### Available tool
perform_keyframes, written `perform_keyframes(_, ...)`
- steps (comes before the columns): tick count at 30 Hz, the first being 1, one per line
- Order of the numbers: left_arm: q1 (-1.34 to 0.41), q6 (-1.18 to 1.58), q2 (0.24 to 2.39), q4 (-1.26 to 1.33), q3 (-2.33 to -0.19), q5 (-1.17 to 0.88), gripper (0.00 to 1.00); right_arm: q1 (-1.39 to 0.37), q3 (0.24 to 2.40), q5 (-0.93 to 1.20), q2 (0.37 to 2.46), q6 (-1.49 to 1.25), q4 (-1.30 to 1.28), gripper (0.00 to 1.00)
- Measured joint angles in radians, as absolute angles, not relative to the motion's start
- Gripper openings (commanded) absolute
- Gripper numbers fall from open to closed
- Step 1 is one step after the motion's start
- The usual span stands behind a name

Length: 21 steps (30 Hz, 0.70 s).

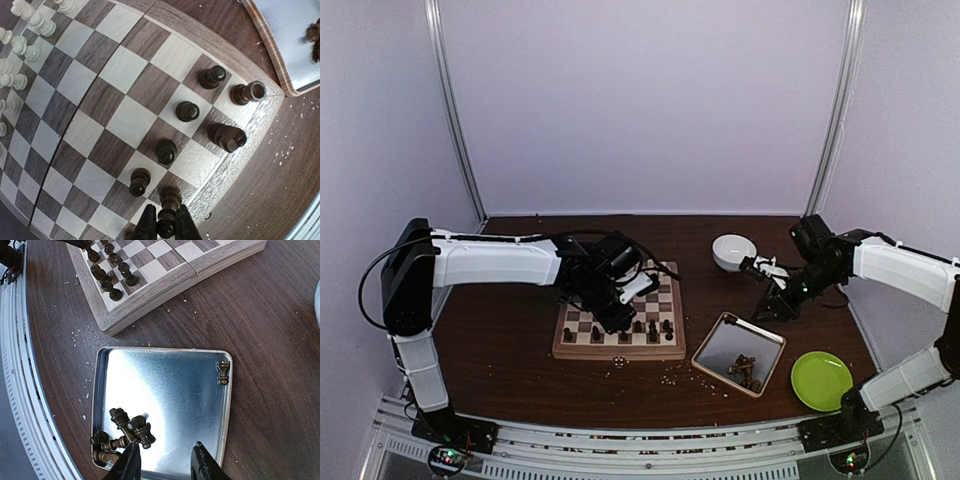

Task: Set up the chess pieces on the board
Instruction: Place the king at d8.

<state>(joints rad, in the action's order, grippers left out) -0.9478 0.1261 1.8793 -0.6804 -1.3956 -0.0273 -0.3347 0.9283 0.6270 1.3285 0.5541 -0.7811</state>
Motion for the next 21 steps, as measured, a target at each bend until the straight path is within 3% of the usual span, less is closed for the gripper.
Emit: perform_keyframes(21,-0.948,0.134,1.879,-0.678,-1.383,-0.034,0.3,-0.335,0.928,0.627,1.332,0.559,-0.781,0.35)
